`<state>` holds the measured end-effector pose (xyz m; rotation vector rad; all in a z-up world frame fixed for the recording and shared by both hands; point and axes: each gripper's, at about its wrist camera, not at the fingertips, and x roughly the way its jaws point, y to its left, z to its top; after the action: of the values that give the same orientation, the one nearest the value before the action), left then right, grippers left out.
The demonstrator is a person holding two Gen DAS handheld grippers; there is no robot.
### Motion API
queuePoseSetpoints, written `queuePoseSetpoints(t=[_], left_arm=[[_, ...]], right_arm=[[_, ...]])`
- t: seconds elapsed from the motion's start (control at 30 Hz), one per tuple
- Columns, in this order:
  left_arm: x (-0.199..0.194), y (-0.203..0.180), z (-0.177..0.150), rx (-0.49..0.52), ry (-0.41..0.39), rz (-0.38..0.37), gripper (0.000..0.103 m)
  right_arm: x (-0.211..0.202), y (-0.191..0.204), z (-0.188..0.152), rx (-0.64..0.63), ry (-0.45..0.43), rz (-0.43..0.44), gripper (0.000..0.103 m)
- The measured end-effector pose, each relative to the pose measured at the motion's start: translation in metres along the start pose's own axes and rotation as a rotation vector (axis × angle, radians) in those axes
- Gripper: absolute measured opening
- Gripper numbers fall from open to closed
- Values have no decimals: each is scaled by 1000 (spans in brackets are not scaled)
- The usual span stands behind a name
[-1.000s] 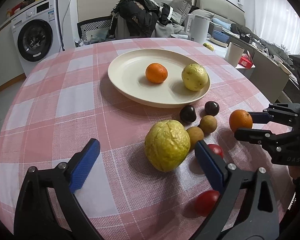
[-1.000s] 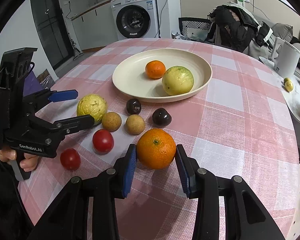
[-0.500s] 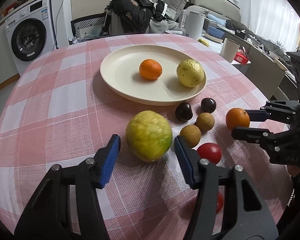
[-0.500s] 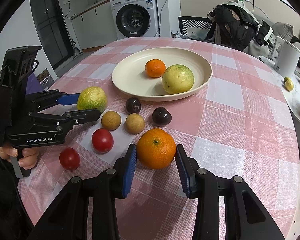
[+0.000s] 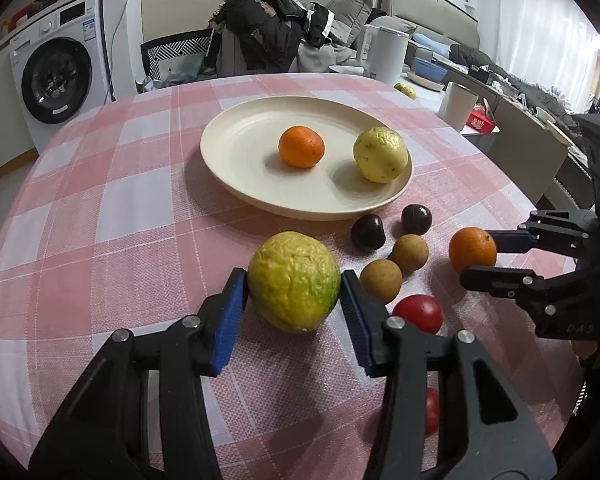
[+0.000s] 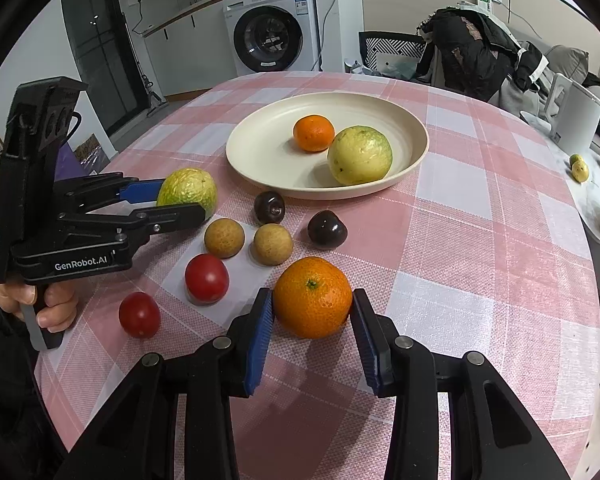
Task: Organize fruits
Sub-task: 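Grasp the yellow-green citrus with the left tool while the right tool grasps an orange, then carry the yellow-green citrus with the left tool while the right tool carries the orange to the plate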
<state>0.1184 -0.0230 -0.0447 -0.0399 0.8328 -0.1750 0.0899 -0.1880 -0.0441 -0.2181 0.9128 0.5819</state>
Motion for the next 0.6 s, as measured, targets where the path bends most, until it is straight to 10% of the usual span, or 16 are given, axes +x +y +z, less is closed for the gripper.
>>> queuePoseSetpoints(t=[0.6], left_arm=[[-26, 7, 7, -43, -120, 14, 44]], right_arm=[[-12, -9, 6, 42, -79, 12, 40]])
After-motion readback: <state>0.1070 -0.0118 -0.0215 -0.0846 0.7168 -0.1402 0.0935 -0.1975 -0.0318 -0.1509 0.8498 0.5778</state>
